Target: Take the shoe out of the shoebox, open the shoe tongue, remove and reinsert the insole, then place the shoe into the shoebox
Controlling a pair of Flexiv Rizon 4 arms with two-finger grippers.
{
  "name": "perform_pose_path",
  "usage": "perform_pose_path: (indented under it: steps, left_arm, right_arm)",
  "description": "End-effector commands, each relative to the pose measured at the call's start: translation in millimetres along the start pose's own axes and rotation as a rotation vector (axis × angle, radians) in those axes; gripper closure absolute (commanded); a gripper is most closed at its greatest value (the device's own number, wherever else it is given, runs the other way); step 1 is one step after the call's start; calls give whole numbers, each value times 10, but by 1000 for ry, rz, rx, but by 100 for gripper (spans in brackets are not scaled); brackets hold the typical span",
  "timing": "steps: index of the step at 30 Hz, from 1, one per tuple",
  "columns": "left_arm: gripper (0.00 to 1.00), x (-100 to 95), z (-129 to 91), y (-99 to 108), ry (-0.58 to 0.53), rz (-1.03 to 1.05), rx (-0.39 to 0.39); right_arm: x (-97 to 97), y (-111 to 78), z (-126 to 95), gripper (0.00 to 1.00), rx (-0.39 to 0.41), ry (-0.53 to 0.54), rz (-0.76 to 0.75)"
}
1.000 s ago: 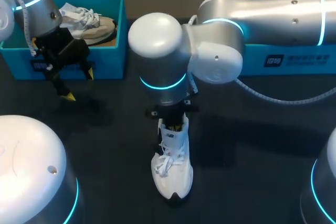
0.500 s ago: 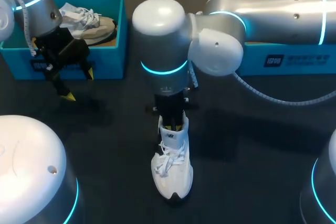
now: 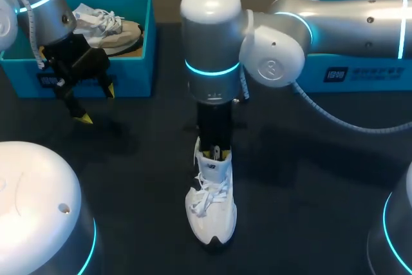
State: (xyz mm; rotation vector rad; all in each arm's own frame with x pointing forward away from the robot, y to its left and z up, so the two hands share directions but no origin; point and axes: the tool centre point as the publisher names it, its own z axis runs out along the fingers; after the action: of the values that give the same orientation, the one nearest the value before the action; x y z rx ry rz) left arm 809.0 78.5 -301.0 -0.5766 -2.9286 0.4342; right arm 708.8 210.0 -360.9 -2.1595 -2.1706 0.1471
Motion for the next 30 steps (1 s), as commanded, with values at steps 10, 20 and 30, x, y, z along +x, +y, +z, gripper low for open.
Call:
perform_pose_path:
  steps: [10,20,30]
  left_arm:
    - [0,8,-9,-2,0,0,-4]
    - [0,8,-9,-2,0,0,-4]
    - [0,8,-9,-2,0,0,-4]
  right_arm:
    - [108,-62,-99,5,52,-32,-12]
    - [86,-87,-7,0,76,-5,-14]
    - [95,-293,-101,0,64,-19,8]
